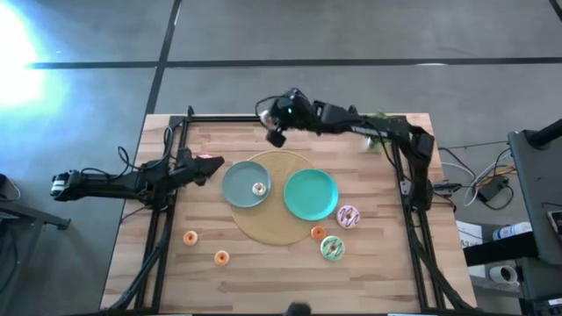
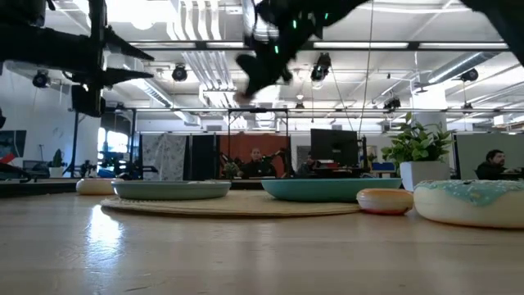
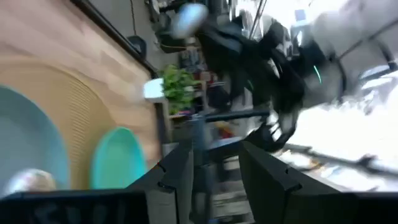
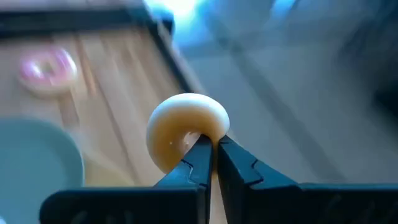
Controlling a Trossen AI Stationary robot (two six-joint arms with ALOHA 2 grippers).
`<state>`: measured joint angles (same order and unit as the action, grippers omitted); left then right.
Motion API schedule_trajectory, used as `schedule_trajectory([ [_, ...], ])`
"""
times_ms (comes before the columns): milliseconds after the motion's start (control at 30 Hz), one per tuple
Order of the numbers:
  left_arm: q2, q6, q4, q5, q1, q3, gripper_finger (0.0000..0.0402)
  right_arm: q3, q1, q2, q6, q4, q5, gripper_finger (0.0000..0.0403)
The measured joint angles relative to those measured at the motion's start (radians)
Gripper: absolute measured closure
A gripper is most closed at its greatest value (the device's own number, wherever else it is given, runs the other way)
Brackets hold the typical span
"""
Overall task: Pick & Place donuts
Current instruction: Put the small blue donut on the light blue plate
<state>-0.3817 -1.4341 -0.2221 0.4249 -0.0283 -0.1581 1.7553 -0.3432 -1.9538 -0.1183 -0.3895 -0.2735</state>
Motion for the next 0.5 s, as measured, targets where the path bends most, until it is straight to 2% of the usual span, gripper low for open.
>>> schedule_trajectory([
  [167,-0.001,-0.036,-0.223,-0.112,-0.034,0.0,0.0298,-0.012,0.126,0.053,-0.258,0.239,-0.162,0.0394],
  [333,-0.008,0.019,-0.529,-0.129,-0.058,0.0,0.0298,-0.01,0.221,0.079,-0.498,0.419,-0.211,0.0394],
  [500,-0.023,0.029,-0.536,-0.133,-0.06,-0.032,0.0298,-0.011,0.294,0.079,-0.656,0.557,-0.217,0.0394],
])
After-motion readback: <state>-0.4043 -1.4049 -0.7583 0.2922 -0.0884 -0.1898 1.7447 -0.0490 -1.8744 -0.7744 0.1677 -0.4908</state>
